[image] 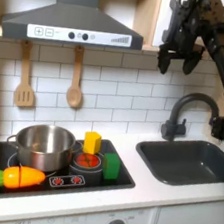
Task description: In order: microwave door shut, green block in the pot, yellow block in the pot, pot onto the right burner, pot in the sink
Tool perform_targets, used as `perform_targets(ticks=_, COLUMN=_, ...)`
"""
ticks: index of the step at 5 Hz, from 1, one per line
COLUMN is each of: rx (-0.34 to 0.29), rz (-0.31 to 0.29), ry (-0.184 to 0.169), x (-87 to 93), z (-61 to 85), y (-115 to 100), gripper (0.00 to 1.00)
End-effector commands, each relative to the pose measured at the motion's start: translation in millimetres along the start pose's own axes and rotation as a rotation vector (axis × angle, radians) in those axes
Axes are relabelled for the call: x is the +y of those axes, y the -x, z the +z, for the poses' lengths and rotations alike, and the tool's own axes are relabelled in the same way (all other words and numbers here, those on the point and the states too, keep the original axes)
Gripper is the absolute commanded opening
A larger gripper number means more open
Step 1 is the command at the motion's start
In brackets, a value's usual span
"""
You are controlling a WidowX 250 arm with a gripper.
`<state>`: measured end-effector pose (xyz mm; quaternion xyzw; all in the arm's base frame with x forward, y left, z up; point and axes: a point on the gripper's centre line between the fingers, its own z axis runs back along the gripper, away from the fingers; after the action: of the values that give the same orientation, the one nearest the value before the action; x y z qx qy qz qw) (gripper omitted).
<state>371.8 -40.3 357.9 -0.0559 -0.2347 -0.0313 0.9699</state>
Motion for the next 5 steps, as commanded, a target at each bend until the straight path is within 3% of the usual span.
perform_targets(ticks=1, rx=0.003, rz=-0.005, ry=0.002, x=-0.1, z=-1.6, y=-1, gripper=1.0)
perform_targets(ticks=3, rx=0.022, rz=-0.005, ry=-0.013, x=3.1, z=-2.6, y=8, gripper=1.0)
perform_targets(ticks=5, rx=0.061, rz=-0.004, ry=-0.042, x=15.7, z=-0.7, y=32, gripper=1.0)
